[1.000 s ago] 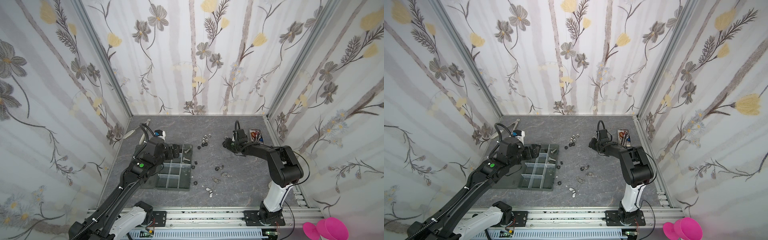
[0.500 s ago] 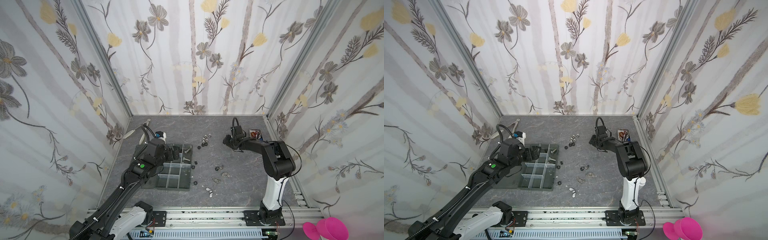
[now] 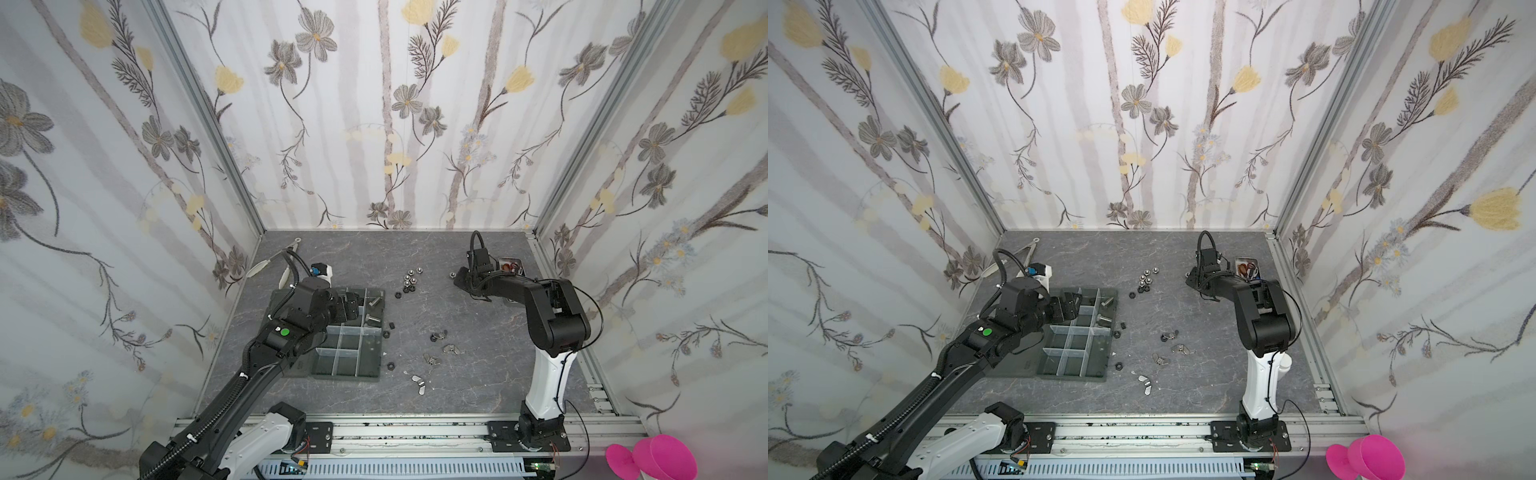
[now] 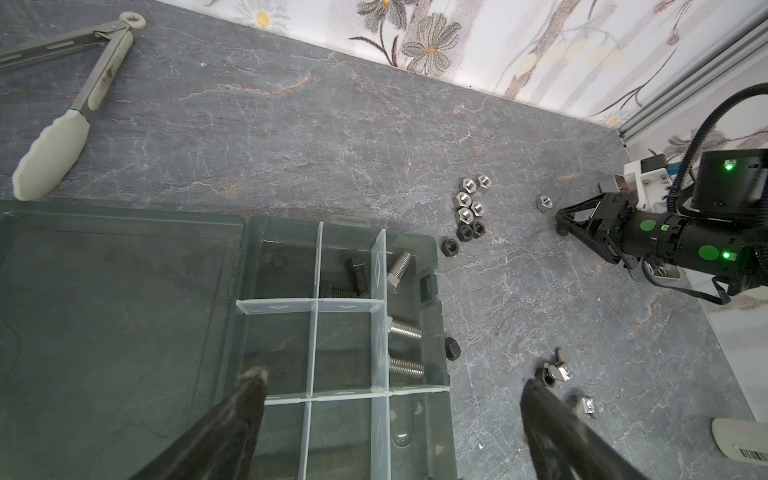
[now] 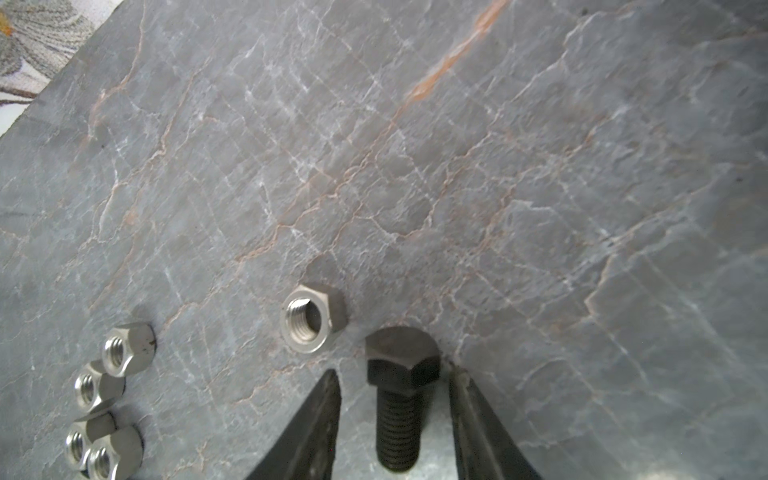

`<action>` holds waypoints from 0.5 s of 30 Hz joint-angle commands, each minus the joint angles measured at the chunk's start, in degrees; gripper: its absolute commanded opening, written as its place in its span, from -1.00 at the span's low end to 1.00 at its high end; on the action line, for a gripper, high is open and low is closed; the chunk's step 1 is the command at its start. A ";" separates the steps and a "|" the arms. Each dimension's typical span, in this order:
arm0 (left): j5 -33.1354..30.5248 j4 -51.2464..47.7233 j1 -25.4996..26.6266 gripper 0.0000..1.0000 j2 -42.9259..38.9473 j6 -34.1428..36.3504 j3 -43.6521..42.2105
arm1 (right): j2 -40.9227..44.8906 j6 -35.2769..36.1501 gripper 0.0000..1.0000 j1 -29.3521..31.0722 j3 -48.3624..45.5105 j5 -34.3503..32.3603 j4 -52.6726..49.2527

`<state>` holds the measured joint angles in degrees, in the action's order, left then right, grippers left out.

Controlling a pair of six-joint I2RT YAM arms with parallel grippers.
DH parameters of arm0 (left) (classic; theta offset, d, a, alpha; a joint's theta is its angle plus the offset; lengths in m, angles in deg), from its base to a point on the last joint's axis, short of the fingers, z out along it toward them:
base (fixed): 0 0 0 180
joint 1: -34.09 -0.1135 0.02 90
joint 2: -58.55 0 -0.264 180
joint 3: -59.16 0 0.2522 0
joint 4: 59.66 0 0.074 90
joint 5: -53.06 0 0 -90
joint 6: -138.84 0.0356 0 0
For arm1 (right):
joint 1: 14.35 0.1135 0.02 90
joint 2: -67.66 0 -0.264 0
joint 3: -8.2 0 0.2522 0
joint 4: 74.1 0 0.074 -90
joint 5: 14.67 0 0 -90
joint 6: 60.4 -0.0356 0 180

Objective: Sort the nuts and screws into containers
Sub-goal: 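Lower the right gripper onto the black bolt beside the nuts and close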

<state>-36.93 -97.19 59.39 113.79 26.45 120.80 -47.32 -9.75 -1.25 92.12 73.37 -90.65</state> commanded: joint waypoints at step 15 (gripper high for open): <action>-0.45 1.53 -0.25 0.92 0.31 0.24 -0.24 | -1.47 4.50 -0.48 1.30 1.64 -4.80 -6.96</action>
<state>-36.93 -97.19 59.21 114.10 26.54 120.78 -48.09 -6.26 -0.22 93.49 69.92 -93.27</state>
